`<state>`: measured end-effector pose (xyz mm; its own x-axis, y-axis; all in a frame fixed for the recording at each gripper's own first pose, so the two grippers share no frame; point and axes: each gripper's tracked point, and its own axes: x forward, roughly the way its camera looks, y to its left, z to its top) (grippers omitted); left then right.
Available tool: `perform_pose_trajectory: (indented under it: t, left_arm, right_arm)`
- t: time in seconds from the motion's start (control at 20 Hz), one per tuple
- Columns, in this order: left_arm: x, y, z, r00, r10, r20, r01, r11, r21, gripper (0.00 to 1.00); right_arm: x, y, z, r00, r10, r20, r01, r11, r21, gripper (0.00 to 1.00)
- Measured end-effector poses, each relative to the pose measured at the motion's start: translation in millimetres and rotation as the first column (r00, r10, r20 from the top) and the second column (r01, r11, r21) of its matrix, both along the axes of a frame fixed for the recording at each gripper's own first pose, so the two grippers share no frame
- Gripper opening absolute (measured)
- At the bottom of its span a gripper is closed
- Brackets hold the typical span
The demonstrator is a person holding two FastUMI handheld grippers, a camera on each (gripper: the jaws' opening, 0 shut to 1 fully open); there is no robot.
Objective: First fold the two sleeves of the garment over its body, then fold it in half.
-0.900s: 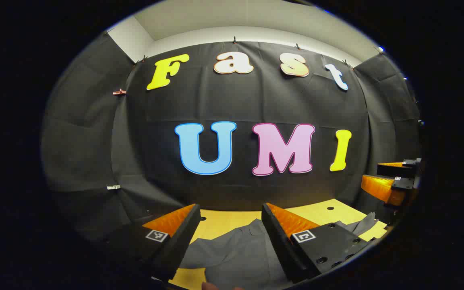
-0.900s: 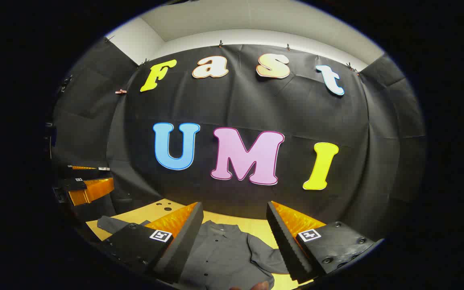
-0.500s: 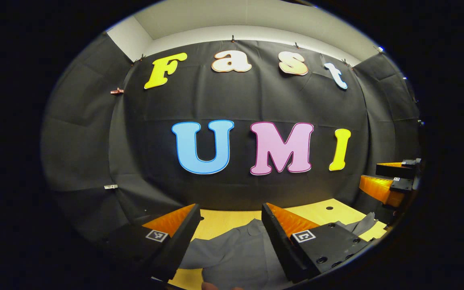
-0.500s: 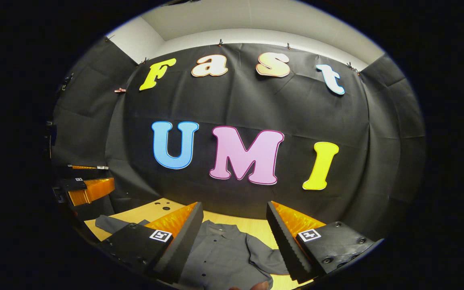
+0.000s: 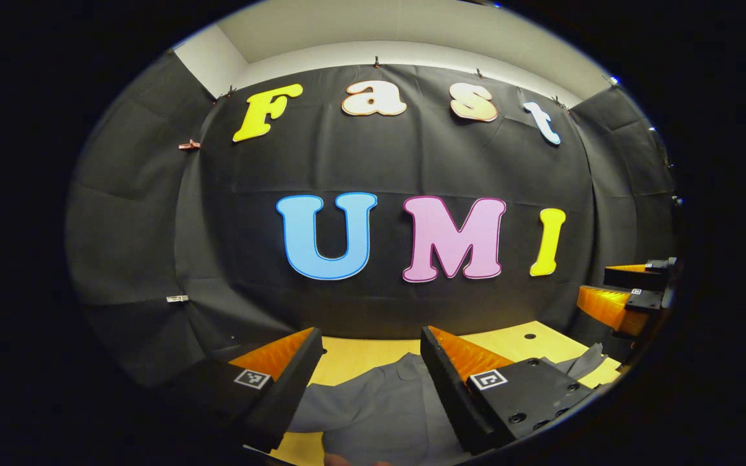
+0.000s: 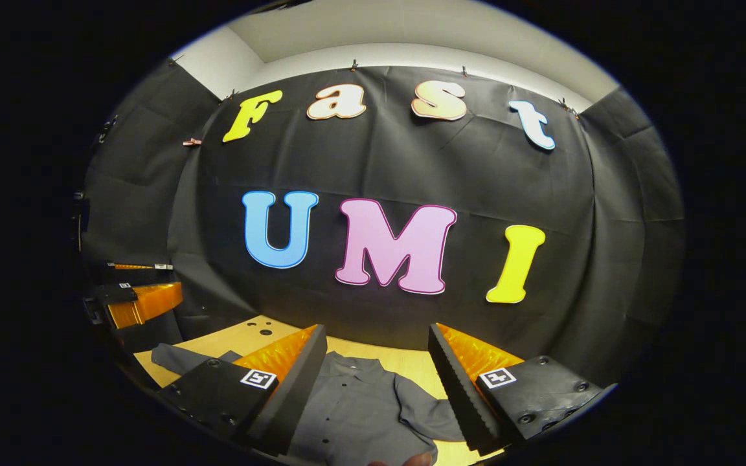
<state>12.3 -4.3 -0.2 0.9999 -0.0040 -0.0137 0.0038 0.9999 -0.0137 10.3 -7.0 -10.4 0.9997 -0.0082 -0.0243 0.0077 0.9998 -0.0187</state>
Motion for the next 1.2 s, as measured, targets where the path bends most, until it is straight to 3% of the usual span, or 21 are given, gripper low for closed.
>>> perform_pose_trajectory:
  t: [0.2,0.45,0.8,1.05,1.2]
  left_arm:
    - [0.2,-6.3,-1.1,1.000,-0.012,0.002,0.012,1.000,-0.012,0.96]
    - [0.3,-31.3,-5.4,1.000,-0.028,-0.001,0.028,0.999,-0.021,0.96]
    - [-1.6,-72.3,-10.6,0.999,-0.015,-0.028,0.015,1.000,-0.008,0.96]
    - [-1.0,-93.9,-16.7,0.998,0.022,-0.057,-0.022,1.000,0.010,0.96]
    - [-1.3,-104.8,-15.6,0.996,0.044,-0.071,-0.044,0.999,0.013,0.96]
  right_arm:
    - [-2.6,-41.4,-13.8,0.997,-0.066,-0.033,0.066,0.998,0.007,0.98]
    - [-9.0,-153.1,-69.8,0.971,-0.197,-0.137,0.198,0.980,-0.003,0.97]
    - [-14.5,-294.3,-185.0,0.892,-0.332,-0.306,0.336,0.941,-0.040,0.98]
    - [-5.7,-344.7,-271.7,0.844,-0.329,-0.424,0.353,0.935,-0.023,0.98]
    - [-0.6,-371.1,-327.4,0.800,-0.322,-0.506,0.366,0.931,-0.015,0.98]
